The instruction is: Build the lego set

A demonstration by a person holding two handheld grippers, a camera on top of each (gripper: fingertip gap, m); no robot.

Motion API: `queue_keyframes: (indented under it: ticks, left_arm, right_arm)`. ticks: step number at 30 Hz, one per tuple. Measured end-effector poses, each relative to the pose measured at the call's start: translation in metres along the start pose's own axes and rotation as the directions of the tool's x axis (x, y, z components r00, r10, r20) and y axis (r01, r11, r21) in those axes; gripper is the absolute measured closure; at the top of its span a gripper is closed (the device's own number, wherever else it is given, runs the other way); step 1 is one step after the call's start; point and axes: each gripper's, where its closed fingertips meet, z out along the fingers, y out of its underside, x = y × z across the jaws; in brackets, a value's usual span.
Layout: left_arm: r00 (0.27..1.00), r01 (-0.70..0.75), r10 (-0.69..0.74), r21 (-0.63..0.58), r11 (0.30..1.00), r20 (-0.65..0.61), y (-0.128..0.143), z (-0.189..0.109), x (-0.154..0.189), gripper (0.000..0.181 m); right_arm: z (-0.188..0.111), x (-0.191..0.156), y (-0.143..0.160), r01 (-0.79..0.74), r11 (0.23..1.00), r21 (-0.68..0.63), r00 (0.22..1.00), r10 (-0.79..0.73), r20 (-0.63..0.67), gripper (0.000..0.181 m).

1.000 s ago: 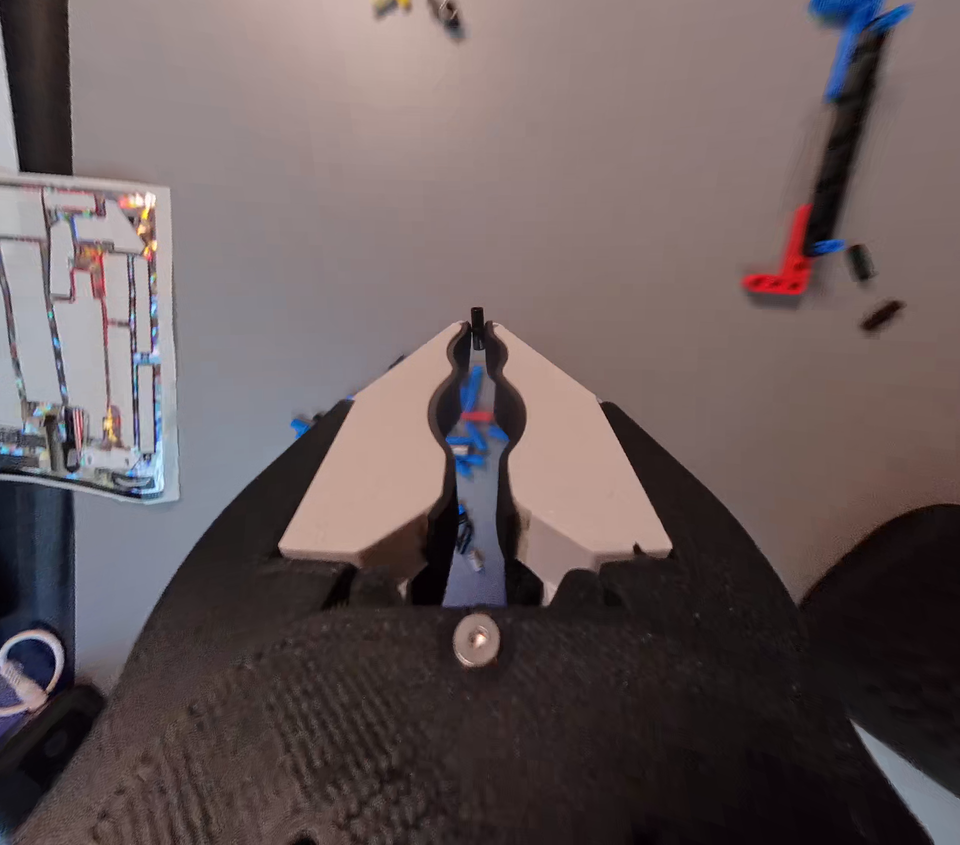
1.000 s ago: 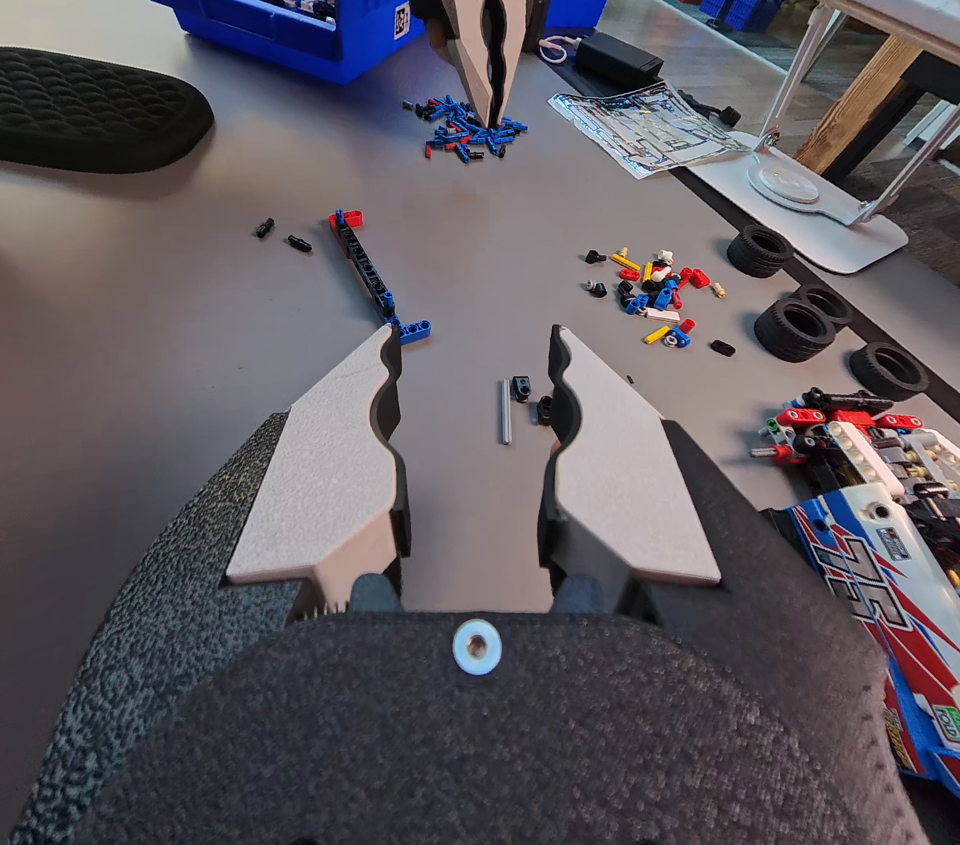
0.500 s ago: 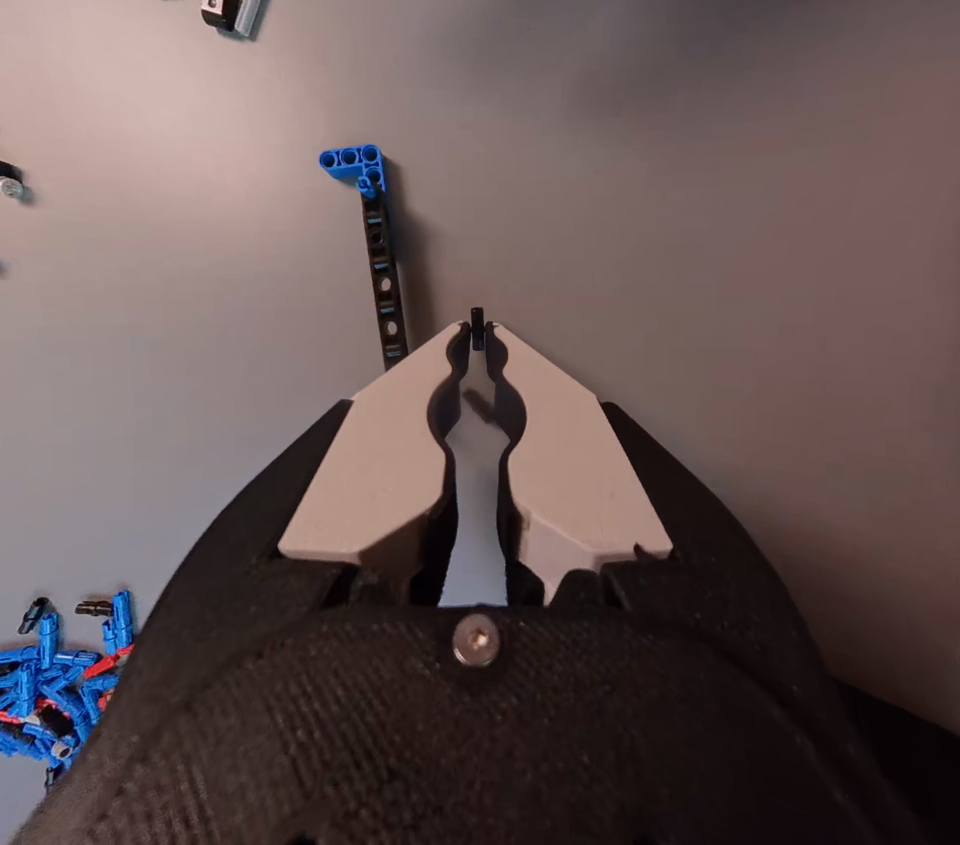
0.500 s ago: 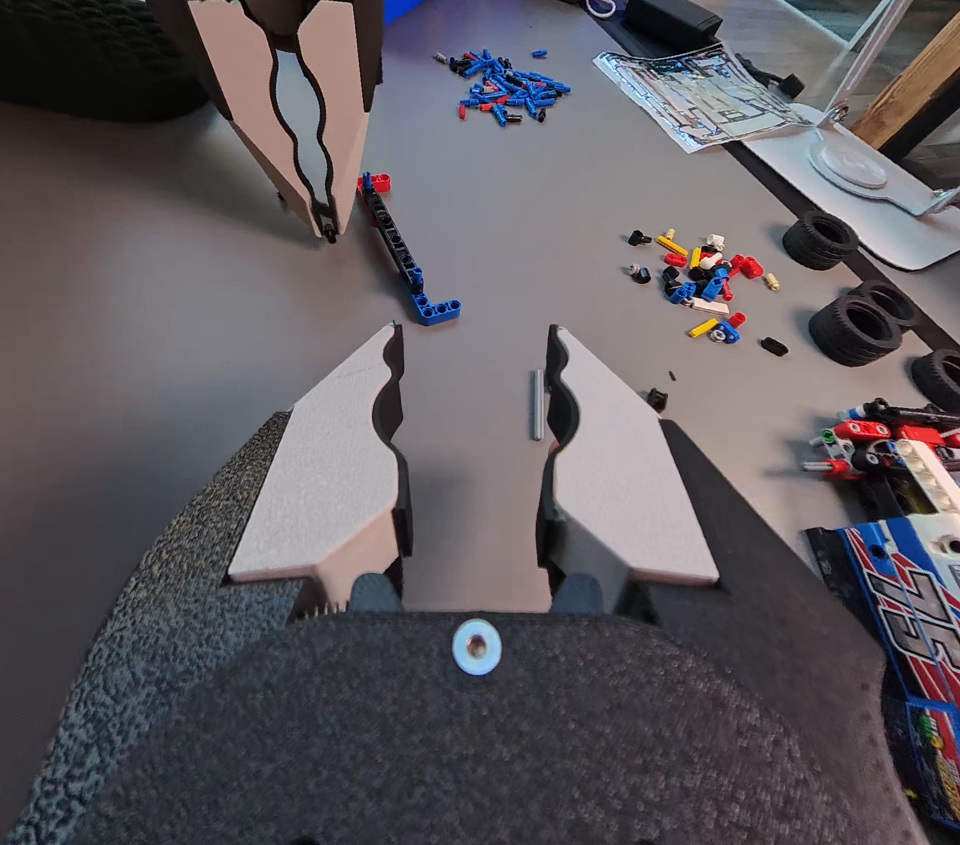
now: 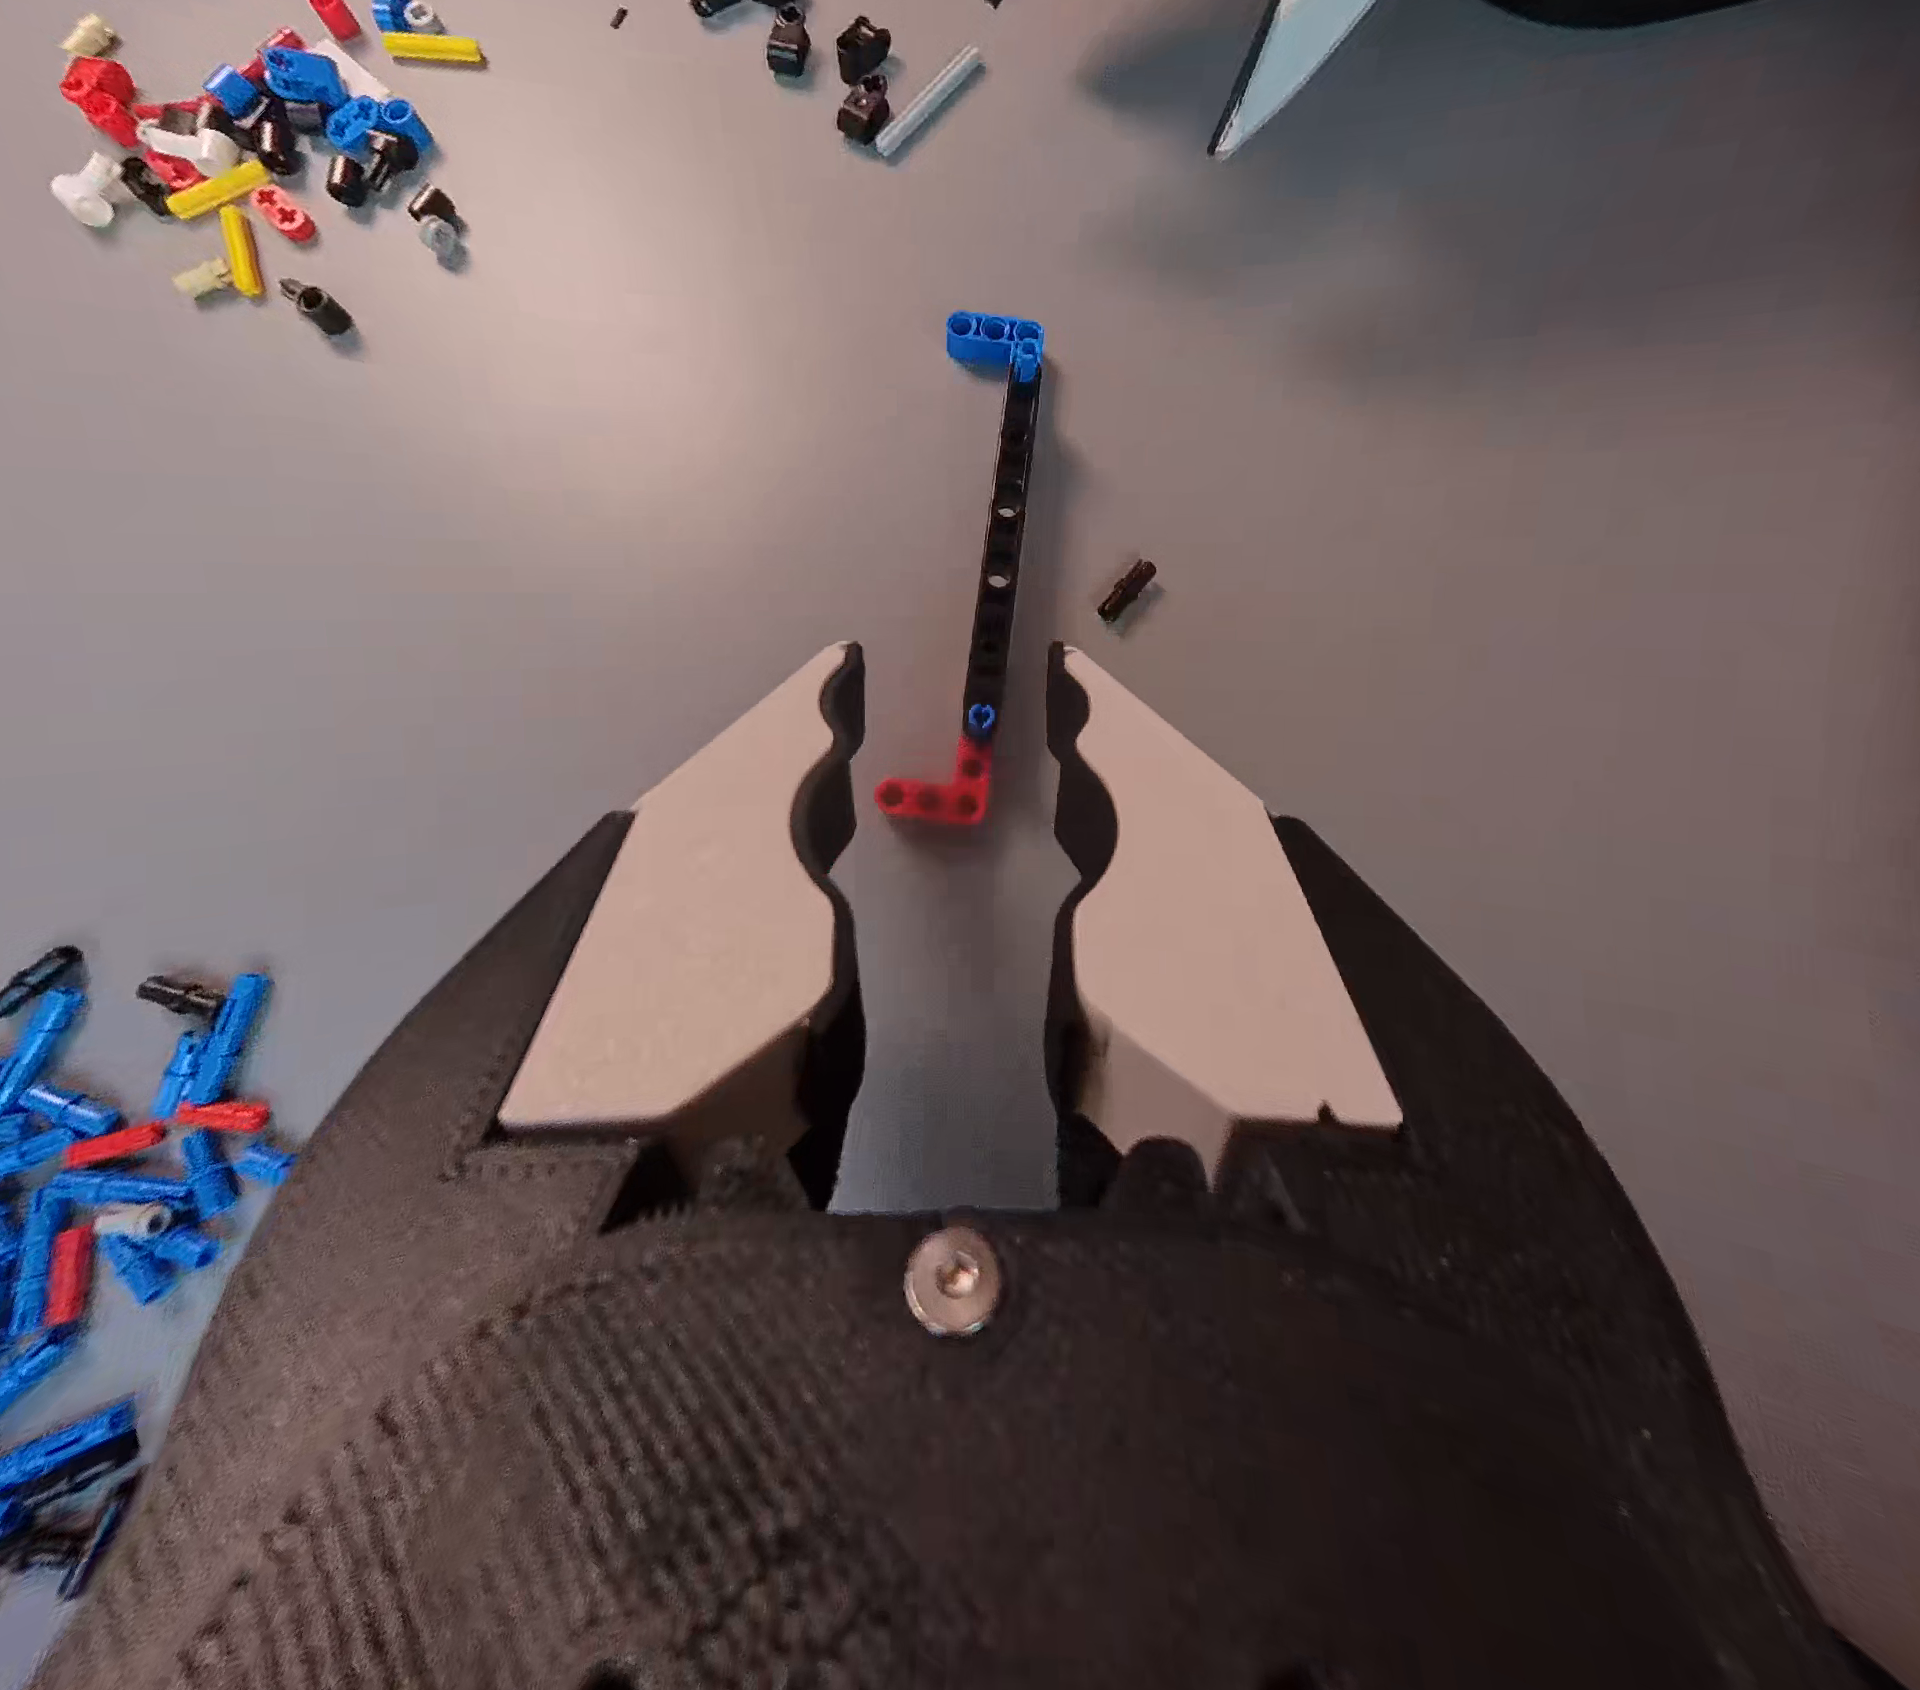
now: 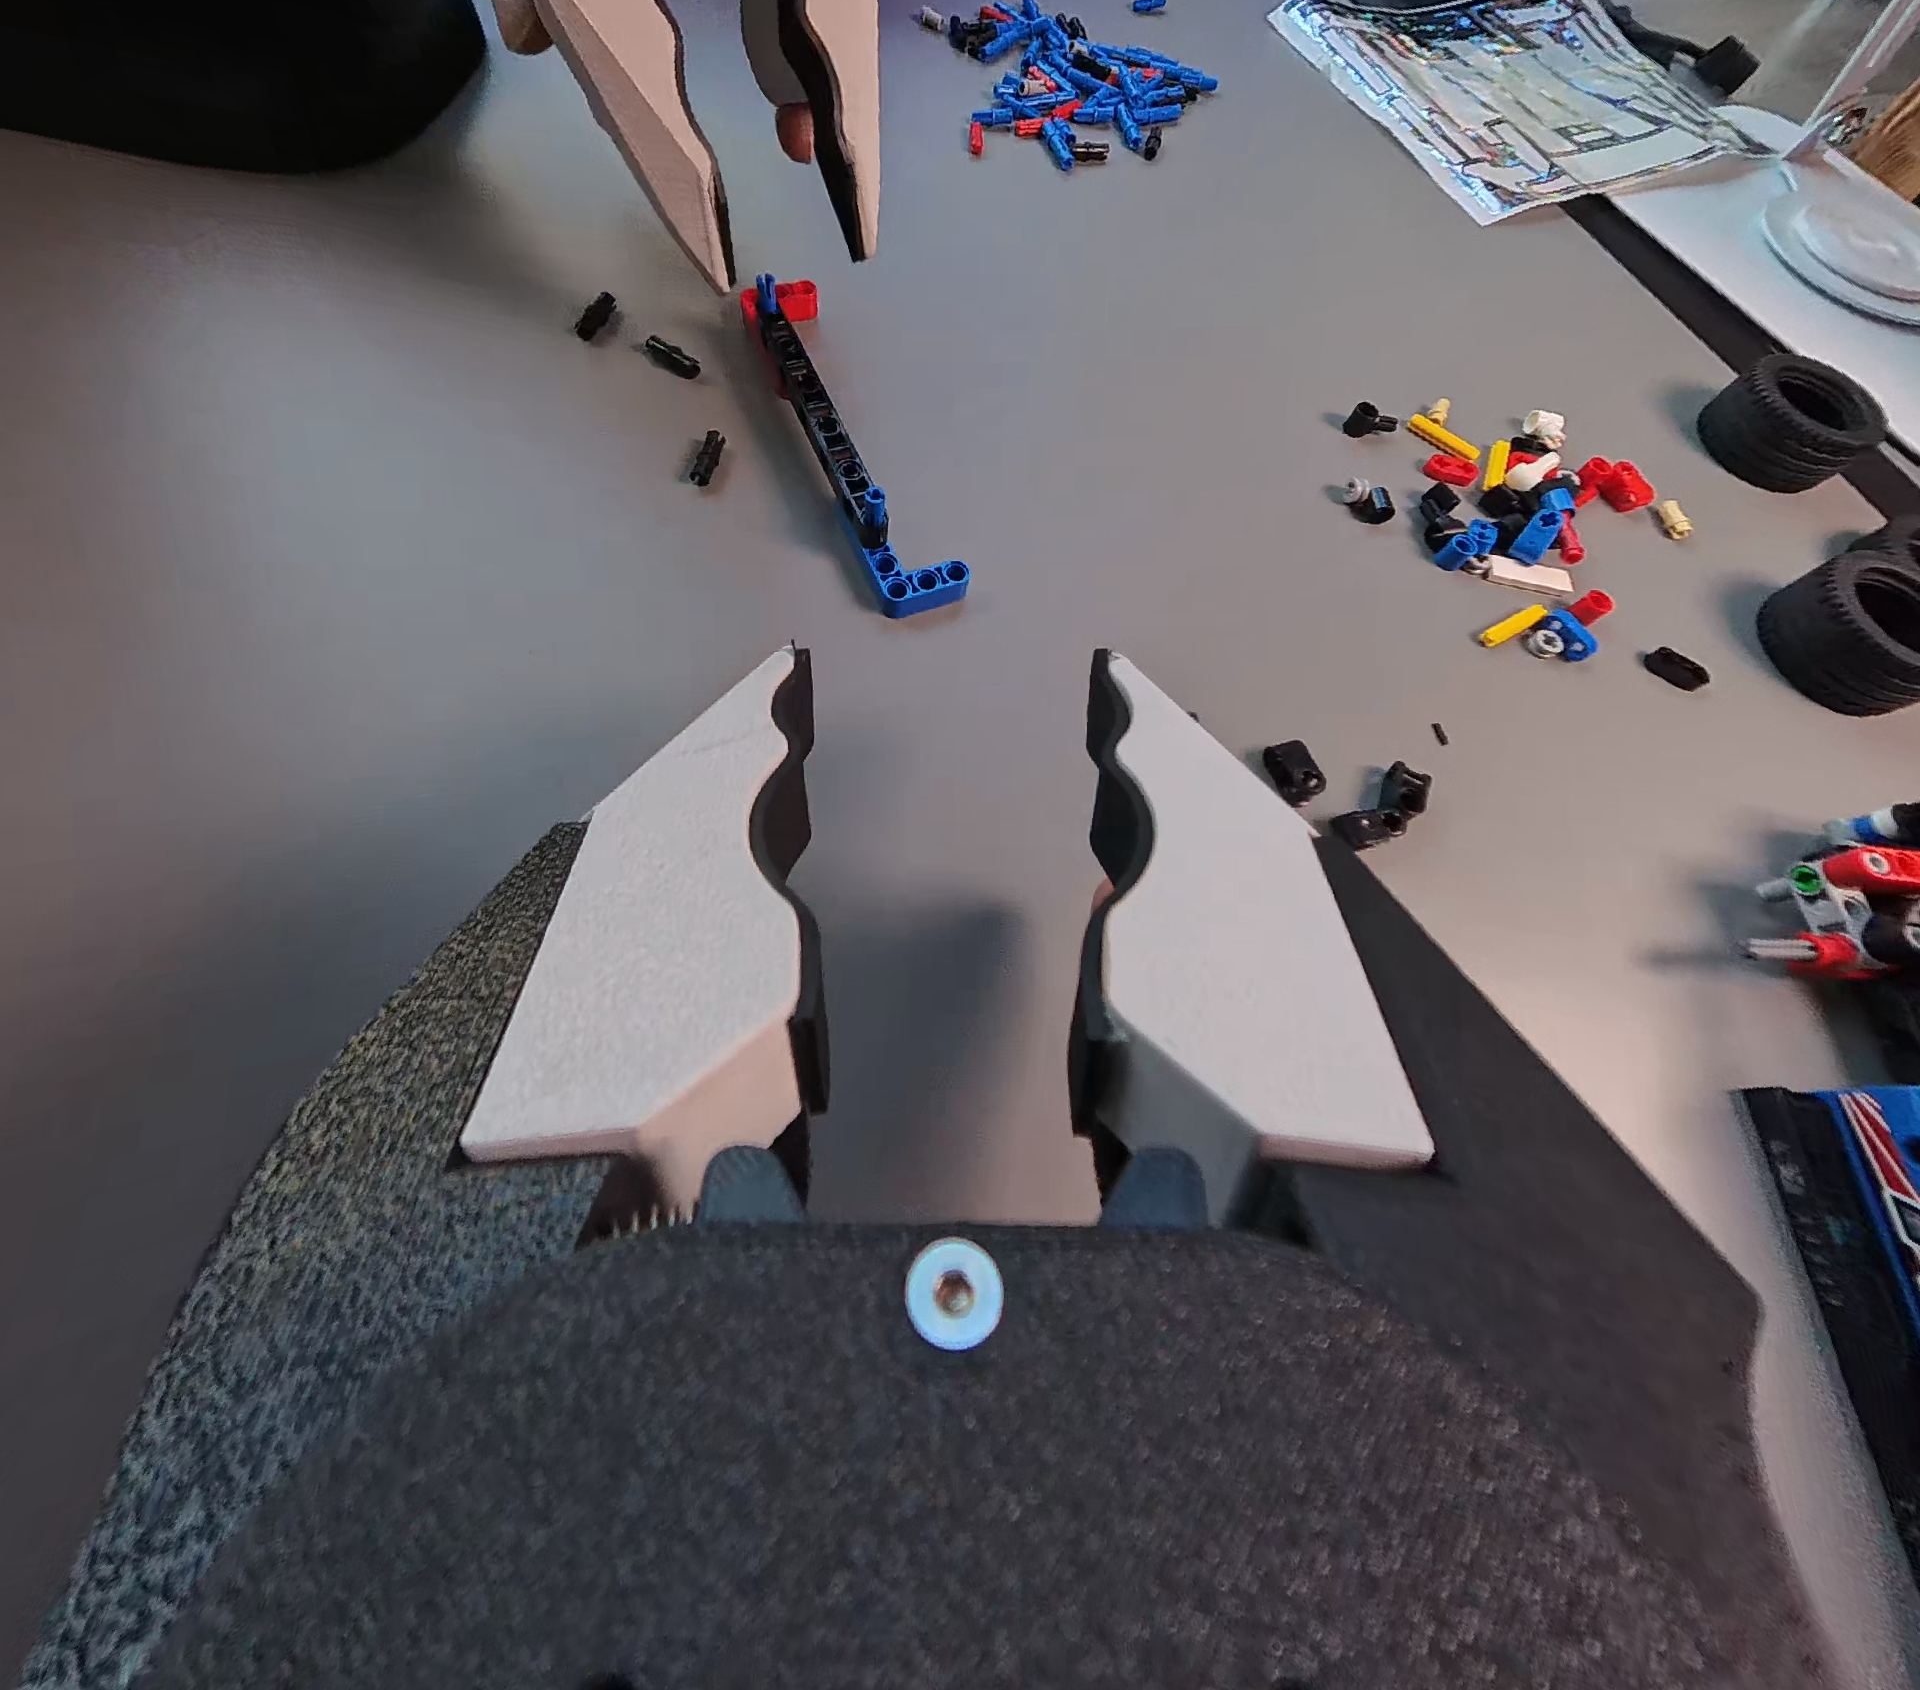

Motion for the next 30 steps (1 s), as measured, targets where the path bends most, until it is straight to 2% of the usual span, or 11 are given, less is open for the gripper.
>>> queue_keyframes:
  ticks: [1,4,6,10,17,19,22,24,26,28,30]
  left_arm:
    - [1.0,-0.001,0.001,0.004,1.0,-0.005,0.003,0.006,0.0,0.147]
    - [0.998,-0.065,0.063,-0.053,0.997,-0.023,0.012,0.024,-0.001,0.156]
    - [0.992,-0.124,0.122,-0.056,0.991,-0.036,0.008,0.028,-0.003,0.162]
    - [0.987,-0.16,0.156,-0.097,0.982,-0.05,0.006,0.03,-0.03,0.175]
    - [0.978,-0.188,0.178,-0.081,0.979,-0.111,-0.003,0.038,-0.051,0.175]
    - [0.98,-0.178,0.17,-0.075,0.981,-0.106,-0.004,0.038,-0.056,0.166]
    - [0.988,-0.142,0.144,0.025,0.989,-0.057,-0.023,0.027,-0.058,0.149]
    - [0.993,-0.122,0.12,0.132,0.984,0.019,-0.041,0.01,-0.059,0.145]
    - [0.997,-0.077,0.07,0.247,0.966,0.038,-0.055,-0.008,-0.048,0.144]
    - [1.0,-0.007,0.001,0.323,0.946,0.018,-0.06,-0.019,-0.032,0.145]
    - [1.0,0.024,-0.028,0.332,0.943,0.007,-0.053,-0.02,-0.014,0.144]
  right_arm:
    - [0.002,-0.001,0.002,0.0,1.0,-0.008,1.0,0.0,0.007,0.13]
    - [0.005,0.002,0.007,-0.002,0.999,-0.034,1.0,0.002,0.0,0.129]
    - [0.001,0.012,0.01,-0.015,0.999,-0.043,0.999,0.013,-0.037,0.13]
    - [-0.013,0.036,0.021,-0.056,0.996,-0.066,0.991,0.048,-0.123,0.13]
    - [-0.01,0.036,0.037,-0.099,0.985,-0.139,0.991,0.085,-0.107,0.135]
    - [-0.008,0.036,0.037,-0.096,0.985,-0.14,0.991,0.082,-0.106,0.135]
    - [-0.008,0.036,0.037,-0.101,0.985,-0.142,0.991,0.087,-0.106,0.136]
    - [-0.009,0.036,0.038,-0.093,0.985,-0.148,0.991,0.077,-0.112,0.138]
    - [-0.009,0.037,0.04,-0.084,0.982,-0.166,0.991,0.064,-0.122,0.14]
    - [-0.008,0.038,0.042,-0.074,0.977,-0.199,0.99,0.048,-0.13,0.144]
    - [-0.007,0.037,0.046,-0.049,0.964,-0.261,0.993,0.02,-0.113,0.146]
